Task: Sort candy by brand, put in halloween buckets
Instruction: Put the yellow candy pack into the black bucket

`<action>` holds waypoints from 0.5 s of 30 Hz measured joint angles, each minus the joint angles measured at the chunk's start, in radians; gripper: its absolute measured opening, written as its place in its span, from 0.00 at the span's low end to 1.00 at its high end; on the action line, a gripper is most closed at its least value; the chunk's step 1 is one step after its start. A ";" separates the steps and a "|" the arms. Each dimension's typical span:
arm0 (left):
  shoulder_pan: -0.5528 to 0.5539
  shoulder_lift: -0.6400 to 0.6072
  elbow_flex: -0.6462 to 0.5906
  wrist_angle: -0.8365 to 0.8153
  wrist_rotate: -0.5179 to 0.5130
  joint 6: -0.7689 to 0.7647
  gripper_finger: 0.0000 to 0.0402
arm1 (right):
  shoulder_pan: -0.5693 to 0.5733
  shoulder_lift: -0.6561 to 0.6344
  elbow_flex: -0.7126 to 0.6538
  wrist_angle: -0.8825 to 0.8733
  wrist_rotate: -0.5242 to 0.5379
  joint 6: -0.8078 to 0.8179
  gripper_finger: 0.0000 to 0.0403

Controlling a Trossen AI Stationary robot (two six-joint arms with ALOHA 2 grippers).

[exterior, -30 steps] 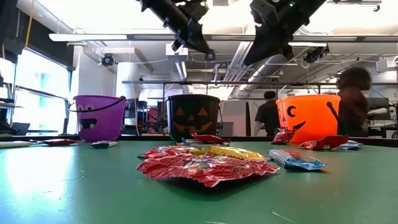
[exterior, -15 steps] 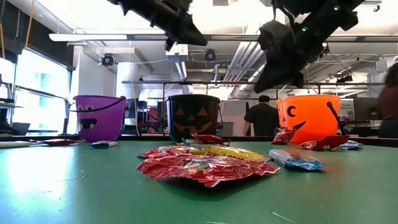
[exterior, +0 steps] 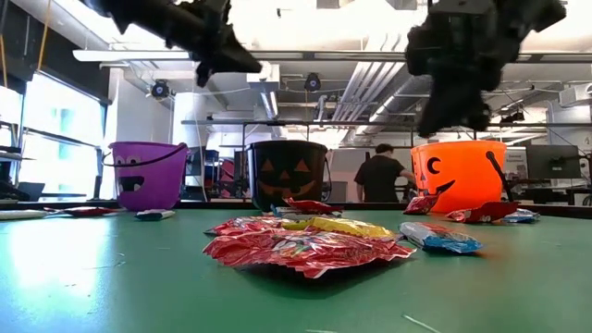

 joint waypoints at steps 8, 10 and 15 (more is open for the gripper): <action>-0.002 -0.082 -0.108 -0.001 -0.009 -0.023 0.00 | 0.106 0.016 0.000 0.059 0.001 0.065 0.24; -0.003 -0.089 -0.117 -0.010 -0.009 -0.022 0.00 | 0.122 0.041 0.000 0.142 0.001 0.060 0.30; -0.003 -0.091 -0.117 -0.015 -0.008 -0.017 0.00 | 0.152 0.171 0.001 0.362 0.002 0.063 0.42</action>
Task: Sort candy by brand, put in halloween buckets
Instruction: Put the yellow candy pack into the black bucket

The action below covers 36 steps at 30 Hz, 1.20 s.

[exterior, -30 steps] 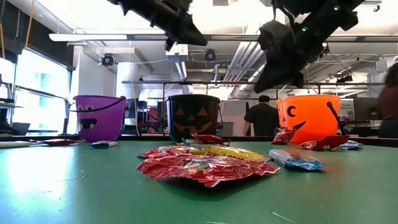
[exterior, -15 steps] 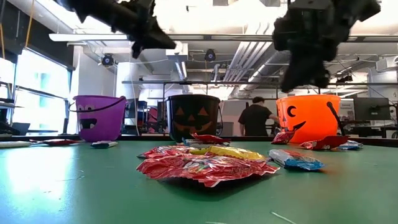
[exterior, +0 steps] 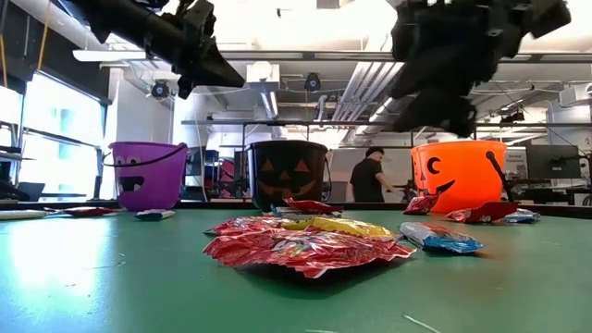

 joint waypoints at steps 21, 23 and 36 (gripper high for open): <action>0.001 0.000 0.000 -0.078 0.029 0.109 0.00 | -0.016 0.540 0.598 -0.474 0.135 -0.116 0.45; 0.001 0.000 0.000 -0.079 0.037 0.110 0.00 | -0.017 0.540 0.607 -0.495 0.126 -0.115 0.45; 0.001 0.000 0.000 -0.130 0.068 0.111 0.00 | -0.057 0.597 0.605 -0.497 -0.077 -0.136 0.45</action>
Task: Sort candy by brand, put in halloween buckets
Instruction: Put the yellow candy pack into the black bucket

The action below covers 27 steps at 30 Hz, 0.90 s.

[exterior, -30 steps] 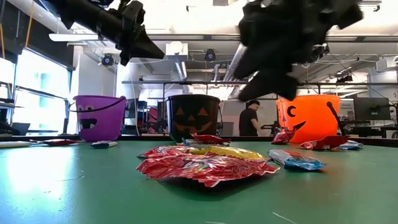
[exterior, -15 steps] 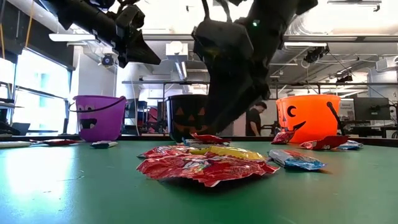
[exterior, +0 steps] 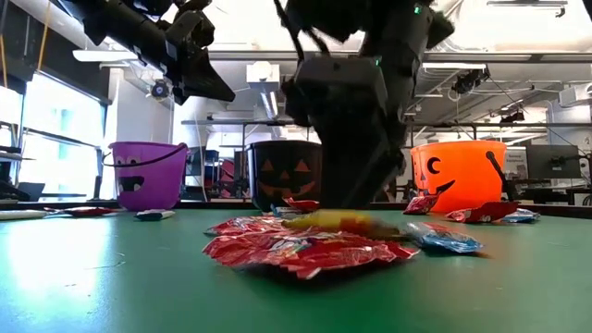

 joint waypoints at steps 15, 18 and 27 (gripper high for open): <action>0.002 0.000 0.000 -0.046 -0.015 0.008 0.00 | -0.070 0.010 -0.001 0.004 -0.123 -0.158 0.04; 0.002 0.000 0.000 -0.050 -0.015 -0.001 0.00 | -0.091 0.007 -0.001 0.003 -0.144 -0.196 0.01; 0.002 0.000 0.000 -0.065 -0.015 -0.009 0.00 | -0.087 -0.031 0.000 -0.034 -0.187 -0.233 0.20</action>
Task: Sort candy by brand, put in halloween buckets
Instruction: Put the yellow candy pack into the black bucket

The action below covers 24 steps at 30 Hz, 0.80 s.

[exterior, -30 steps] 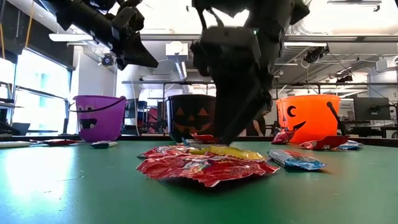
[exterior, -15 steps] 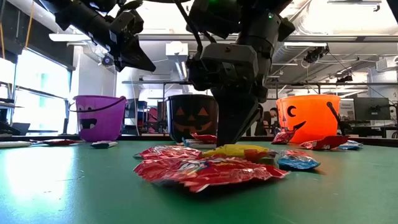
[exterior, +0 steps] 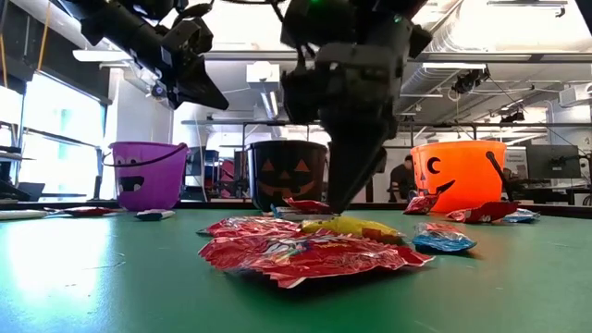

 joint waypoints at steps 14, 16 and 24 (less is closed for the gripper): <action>0.000 0.000 0.000 -0.041 0.000 0.000 0.00 | 0.122 0.049 0.000 0.065 0.264 0.030 0.60; 0.000 0.002 0.000 -0.041 0.000 0.000 0.00 | 0.122 0.059 0.001 0.074 0.260 0.029 0.59; 0.000 0.003 0.000 -0.051 0.000 -0.009 0.00 | 0.115 0.068 0.003 0.081 0.235 0.028 0.29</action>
